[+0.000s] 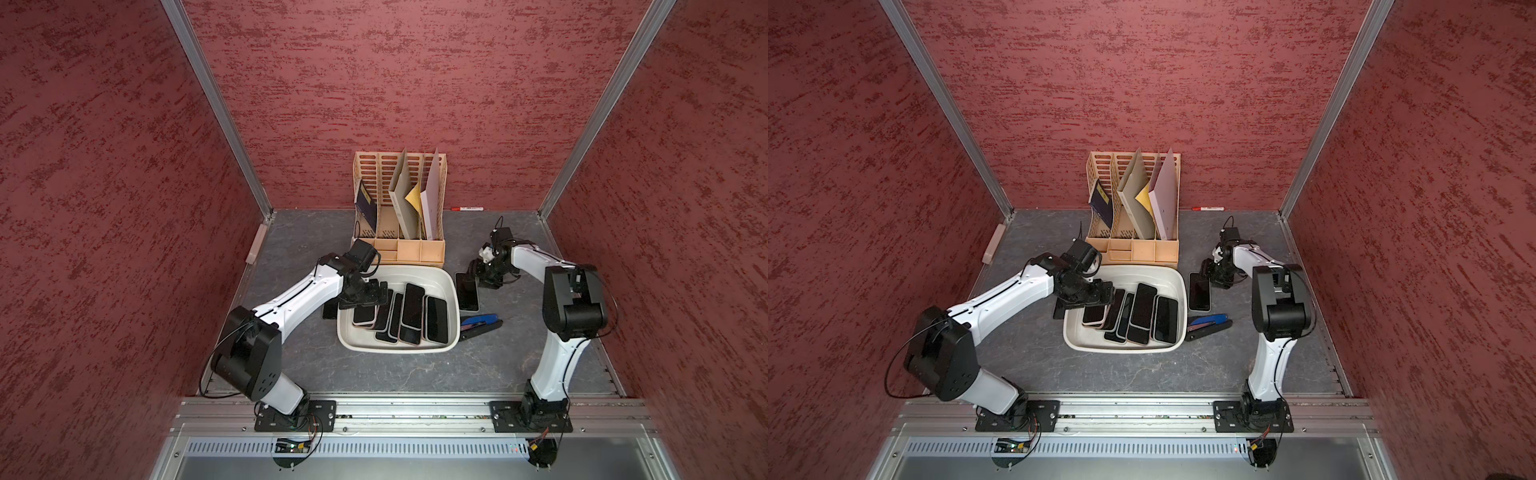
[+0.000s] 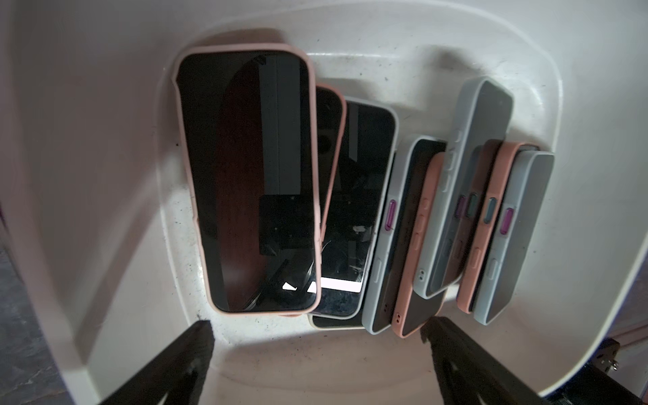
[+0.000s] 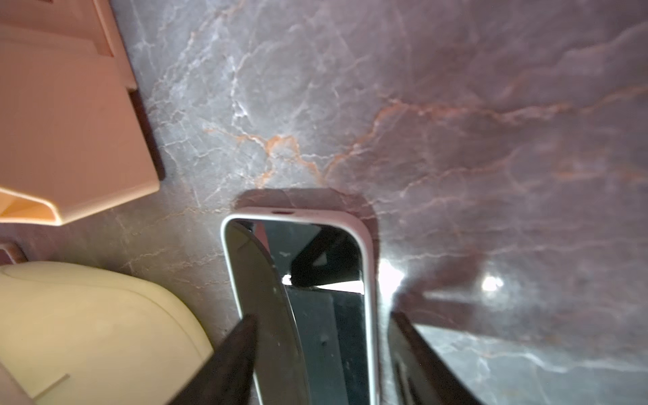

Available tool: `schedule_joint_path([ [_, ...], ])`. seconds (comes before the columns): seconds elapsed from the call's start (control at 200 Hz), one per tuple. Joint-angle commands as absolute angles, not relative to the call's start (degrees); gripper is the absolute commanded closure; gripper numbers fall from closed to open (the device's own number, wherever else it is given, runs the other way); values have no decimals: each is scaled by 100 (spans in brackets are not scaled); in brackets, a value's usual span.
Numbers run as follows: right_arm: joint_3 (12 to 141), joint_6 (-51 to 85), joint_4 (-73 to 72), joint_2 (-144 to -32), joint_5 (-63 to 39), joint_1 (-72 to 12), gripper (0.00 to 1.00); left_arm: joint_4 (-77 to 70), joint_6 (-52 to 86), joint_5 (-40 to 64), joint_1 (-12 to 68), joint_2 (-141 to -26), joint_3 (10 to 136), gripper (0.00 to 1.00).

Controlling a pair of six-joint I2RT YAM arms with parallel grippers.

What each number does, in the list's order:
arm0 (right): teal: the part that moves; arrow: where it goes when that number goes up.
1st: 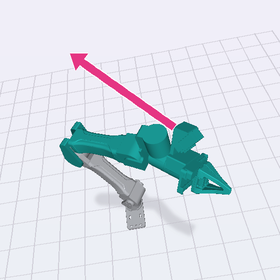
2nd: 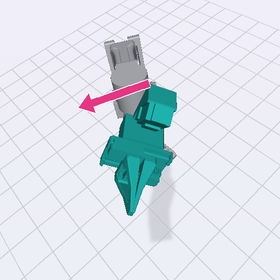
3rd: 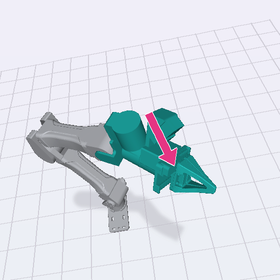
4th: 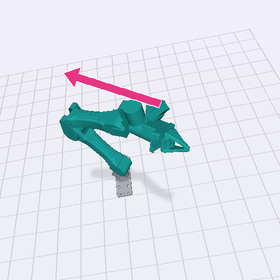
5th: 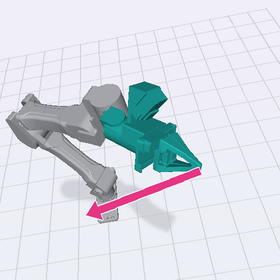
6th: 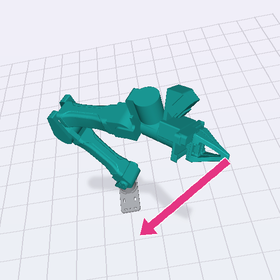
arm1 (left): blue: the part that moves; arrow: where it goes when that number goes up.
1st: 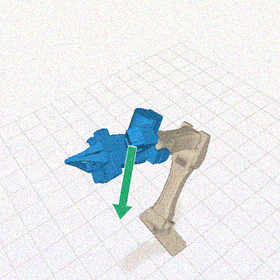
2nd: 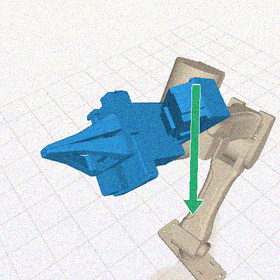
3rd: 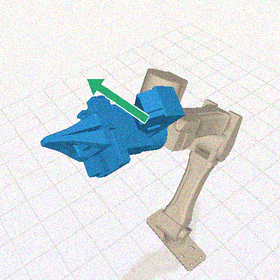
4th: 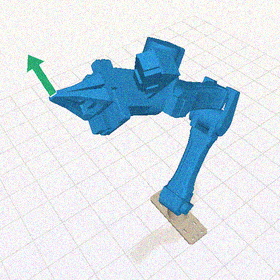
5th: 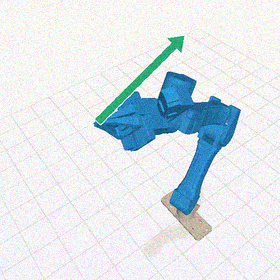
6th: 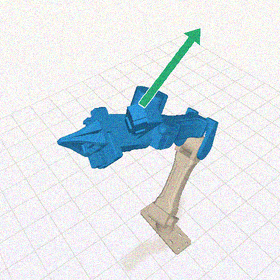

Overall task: Take the phone out of the storage box
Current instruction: Place the phone at the center of the board, then pick up the phone from the storage box.

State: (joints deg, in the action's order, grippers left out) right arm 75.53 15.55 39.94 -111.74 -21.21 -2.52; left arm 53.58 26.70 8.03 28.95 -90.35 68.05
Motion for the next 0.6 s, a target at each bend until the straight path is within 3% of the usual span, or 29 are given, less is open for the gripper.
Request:
schedule_joint_path([
  [0.0, 7392, 1512, 3999, -10913, -1925, -153, 26, 5655, 2869, 520, 2925, -9243, 6960, 0],
  [0.175, 7075, 1745, 4106, -10130, -1448, -154, 5, 5702, 2908, 343, 2945, -9597, 7130, 0],
  [0.591, 6715, 1749, 4874, -7813, -2354, -151, 3, 5497, 2835, 145, 2817, -10398, 7383, 0],
])
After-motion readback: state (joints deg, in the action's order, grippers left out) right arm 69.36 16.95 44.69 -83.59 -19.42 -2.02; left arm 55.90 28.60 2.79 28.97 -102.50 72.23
